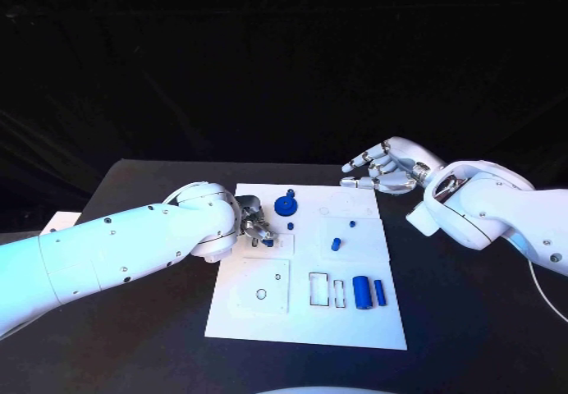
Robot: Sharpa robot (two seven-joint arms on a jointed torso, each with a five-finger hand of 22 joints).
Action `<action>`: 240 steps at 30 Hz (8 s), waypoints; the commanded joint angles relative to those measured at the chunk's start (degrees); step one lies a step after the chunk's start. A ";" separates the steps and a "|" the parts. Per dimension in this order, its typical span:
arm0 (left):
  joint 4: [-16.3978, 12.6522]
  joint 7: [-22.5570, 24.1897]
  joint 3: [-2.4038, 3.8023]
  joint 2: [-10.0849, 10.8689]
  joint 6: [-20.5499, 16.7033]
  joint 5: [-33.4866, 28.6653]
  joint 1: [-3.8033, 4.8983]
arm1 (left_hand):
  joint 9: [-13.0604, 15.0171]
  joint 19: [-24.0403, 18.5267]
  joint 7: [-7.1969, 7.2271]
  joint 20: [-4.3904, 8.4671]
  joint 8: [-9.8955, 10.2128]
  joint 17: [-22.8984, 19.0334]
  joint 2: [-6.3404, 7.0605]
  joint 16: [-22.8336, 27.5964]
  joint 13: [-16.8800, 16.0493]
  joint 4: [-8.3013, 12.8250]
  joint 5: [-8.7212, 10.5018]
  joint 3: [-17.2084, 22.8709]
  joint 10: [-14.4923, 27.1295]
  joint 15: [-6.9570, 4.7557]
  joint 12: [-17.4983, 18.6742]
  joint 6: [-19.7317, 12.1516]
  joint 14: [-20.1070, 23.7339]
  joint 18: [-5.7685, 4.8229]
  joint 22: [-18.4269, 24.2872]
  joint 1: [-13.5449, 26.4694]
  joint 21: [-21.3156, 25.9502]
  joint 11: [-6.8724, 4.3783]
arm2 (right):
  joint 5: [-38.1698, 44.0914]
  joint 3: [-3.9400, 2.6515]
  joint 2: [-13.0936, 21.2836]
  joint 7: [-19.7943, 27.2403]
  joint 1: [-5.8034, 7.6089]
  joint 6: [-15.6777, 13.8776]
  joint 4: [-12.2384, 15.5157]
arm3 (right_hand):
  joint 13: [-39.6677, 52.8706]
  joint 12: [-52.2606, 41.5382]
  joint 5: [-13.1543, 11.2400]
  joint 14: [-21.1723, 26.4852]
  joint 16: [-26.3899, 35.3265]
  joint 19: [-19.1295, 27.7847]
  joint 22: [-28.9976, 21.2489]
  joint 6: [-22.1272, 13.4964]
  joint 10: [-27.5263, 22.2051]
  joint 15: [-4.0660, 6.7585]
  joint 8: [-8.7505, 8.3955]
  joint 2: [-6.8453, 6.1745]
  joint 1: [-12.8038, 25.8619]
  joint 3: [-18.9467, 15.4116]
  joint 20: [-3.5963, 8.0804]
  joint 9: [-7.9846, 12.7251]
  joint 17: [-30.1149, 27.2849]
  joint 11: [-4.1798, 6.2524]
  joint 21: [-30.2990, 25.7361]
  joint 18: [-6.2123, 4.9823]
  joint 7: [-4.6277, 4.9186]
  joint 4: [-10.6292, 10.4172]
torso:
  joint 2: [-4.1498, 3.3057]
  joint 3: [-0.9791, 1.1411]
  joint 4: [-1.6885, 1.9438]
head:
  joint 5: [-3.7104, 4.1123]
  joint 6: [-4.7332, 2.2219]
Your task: Assemble the parts on the task board
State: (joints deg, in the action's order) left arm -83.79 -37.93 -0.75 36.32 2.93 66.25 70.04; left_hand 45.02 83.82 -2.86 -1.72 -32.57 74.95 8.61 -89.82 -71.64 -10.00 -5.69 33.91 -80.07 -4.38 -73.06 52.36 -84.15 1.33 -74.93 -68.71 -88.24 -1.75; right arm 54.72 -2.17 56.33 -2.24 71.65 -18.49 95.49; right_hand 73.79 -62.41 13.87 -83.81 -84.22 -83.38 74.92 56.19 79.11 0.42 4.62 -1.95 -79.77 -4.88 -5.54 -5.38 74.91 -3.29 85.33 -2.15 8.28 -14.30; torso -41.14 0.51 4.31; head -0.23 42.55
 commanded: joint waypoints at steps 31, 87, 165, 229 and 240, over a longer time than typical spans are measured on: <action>0.09 -1.42 -0.20 -0.09 2.09 0.88 -0.25 | 0.24 4.97 1.37 0.55 0.46 15.05 1.22 -0.18 -0.88 3.49 0.28 -1.51 -0.94 -0.94 -1.01 2.97 -5.85 -0.79 -12.99 4.93 -0.45 -0.60 | 0.45 0.00 0.13 0.42 -0.05 0.71 0.20 | -0.20 0.25 0.29 -4.01 0.51 0.58 6.30 0.48 -0.32 0.36 0.00 0.60 0.31 -0.54 -0.10 -0.08 5.33 0.00 -0.47 -0.15 -0.01 0.02 | -0.01 0.01 0.00 | 0.15 0.25; 1.63 -3.04 -0.19 -0.99 2.30 -0.39 -0.23 | 2.94 6.18 2.13 1.14 -1.65 15.05 -2.39 -0.18 -2.38 -3.59 0.13 -14.49 -2.12 -1.52 -2.37 4.63 -5.85 -1.33 -15.07 10.99 -1.76 -1.23 | 0.50 0.00 0.72 0.61 -0.05 0.09 1.25 | -0.36 0.51 0.35 -3.96 0.65 0.76 6.07 0.45 -0.46 0.36 -0.05 0.59 0.38 -0.69 -0.11 -0.07 5.15 -0.01 -0.61 -0.21 -0.01 0.02 | 0.00 0.01 0.01 | 0.39 0.01; 9.50 -3.54 3.58 -0.75 16.96 -3.05 8.18 | -2.94 4.75 -0.69 -0.70 6.03 15.05 -4.86 -0.18 1.12 -5.17 -0.42 -27.40 1.01 0.47 1.13 0.93 -5.85 -0.67 -12.77 7.13 0.04 1.21 | 0.39 0.54 0.38 0.45 -0.10 0.65 -0.29 | -0.36 0.48 0.37 -3.96 0.67 0.80 6.02 0.48 -0.46 0.35 -0.06 0.61 0.49 -0.85 -0.11 -0.09 5.15 -0.01 -0.66 -0.22 -0.01 0.00 | -0.01 -0.04 0.09 | 0.39 -1.25; 27.47 2.96 0.94 -11.42 21.31 -1.79 6.90 | -4.38 5.48 -0.27 -0.60 6.90 15.05 -7.51 -0.18 0.00 -4.55 -0.47 -26.67 0.00 0.27 -0.06 3.13 -5.85 -1.00 -13.96 2.54 -0.86 0.85 | 0.48 0.55 -0.80 0.72 -0.46 1.14 -0.76 | -0.33 0.39 0.45 -3.97 0.67 0.80 6.03 0.50 -0.43 0.36 -0.08 0.72 0.46 -0.95 -0.11 -0.10 5.19 0.01 -0.67 -0.22 -0.02 0.05 | -0.25 -0.21 -0.17 | 0.08 -0.79; 27.58 3.00 0.94 -11.50 21.05 -1.92 6.90 | -4.48 5.42 0.01 -0.47 7.05 15.05 -8.59 -0.18 -0.06 -3.33 -0.67 -24.94 -0.09 0.10 -0.10 3.17 -5.85 -0.97 -13.89 0.26 -0.78 0.60 | 0.47 0.55 -0.80 0.74 -0.46 1.17 -0.71 | -0.33 0.39 0.45 -3.97 0.67 0.80 6.03 0.50 -0.43 0.36 -0.08 0.72 0.46 -0.95 -0.11 -0.10 5.19 0.01 -0.67 -0.22 -0.02 0.05 | -0.24 -0.22 -0.11 | 0.08 -0.69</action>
State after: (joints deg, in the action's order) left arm -56.26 -35.36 0.18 24.98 23.19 64.37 76.93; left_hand 40.57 83.93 -3.06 -2.23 -25.85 74.94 0.14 -89.82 -71.67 -13.39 -6.19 8.57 -79.95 -4.19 -72.79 55.39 -83.96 0.86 -74.92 -68.02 -88.75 -0.83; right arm 54.76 -1.62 55.59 -1.96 71.23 -18.04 94.72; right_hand 73.46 -62.05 14.09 -83.81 -83.88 -82.97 74.94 56.19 79.12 0.42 4.62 -1.73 -79.55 -5.52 -5.55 -5.41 74.93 -3.29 84.89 -2.15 8.28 -14.30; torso -41.39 0.29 4.16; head -0.10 41.85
